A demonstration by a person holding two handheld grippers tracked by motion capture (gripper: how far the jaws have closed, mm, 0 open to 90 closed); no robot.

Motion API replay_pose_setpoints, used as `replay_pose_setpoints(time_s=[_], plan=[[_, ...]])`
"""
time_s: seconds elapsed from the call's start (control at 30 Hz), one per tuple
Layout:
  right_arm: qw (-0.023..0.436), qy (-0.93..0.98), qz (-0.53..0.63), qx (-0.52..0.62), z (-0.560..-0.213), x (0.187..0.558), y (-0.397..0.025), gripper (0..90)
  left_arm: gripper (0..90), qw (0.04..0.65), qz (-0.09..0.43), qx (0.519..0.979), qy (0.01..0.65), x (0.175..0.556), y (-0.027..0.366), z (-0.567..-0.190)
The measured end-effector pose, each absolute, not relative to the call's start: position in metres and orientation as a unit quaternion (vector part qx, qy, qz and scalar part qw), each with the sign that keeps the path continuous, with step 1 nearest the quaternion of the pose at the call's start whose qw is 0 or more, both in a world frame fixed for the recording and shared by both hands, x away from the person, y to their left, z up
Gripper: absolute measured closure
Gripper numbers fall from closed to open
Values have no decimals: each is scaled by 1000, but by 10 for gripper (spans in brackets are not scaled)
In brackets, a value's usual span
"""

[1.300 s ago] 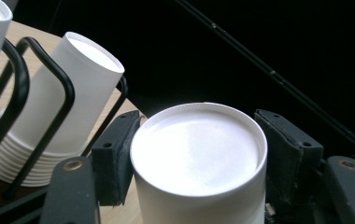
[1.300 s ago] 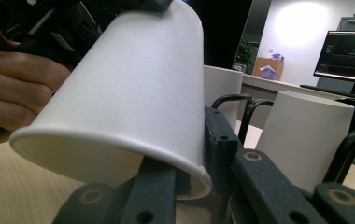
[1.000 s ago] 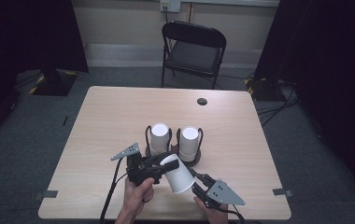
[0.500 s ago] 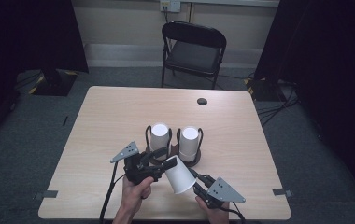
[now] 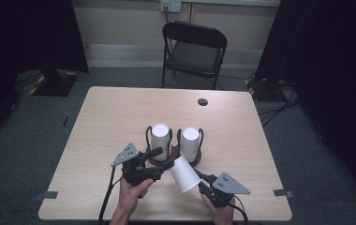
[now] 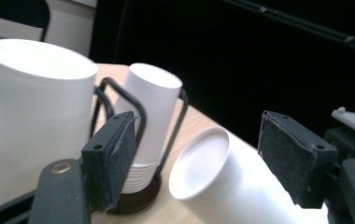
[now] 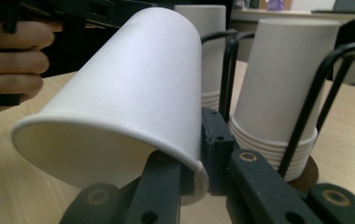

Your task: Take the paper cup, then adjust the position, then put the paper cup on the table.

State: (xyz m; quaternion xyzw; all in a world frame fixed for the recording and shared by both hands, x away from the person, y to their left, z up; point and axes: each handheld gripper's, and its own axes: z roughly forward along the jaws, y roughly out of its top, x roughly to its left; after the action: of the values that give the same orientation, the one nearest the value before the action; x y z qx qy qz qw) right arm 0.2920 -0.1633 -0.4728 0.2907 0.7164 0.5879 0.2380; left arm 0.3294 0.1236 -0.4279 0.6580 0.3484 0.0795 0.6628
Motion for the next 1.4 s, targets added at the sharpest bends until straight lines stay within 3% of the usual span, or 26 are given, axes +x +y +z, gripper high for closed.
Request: replay_pose_setpoints(time_s=[0.53, 1.13, 1.4], plan=[[217, 745, 544, 319, -465, 298, -161, 855, 215, 625, 185, 687, 322, 323, 131, -435], [189, 787, 496, 315, -453, 307, -167, 856, 160, 565, 222, 744, 278, 319, 123, -447], [180, 797, 485, 311, -448, 308, -170, 856, 160, 568, 201, 755, 260, 319, 121, -452]])
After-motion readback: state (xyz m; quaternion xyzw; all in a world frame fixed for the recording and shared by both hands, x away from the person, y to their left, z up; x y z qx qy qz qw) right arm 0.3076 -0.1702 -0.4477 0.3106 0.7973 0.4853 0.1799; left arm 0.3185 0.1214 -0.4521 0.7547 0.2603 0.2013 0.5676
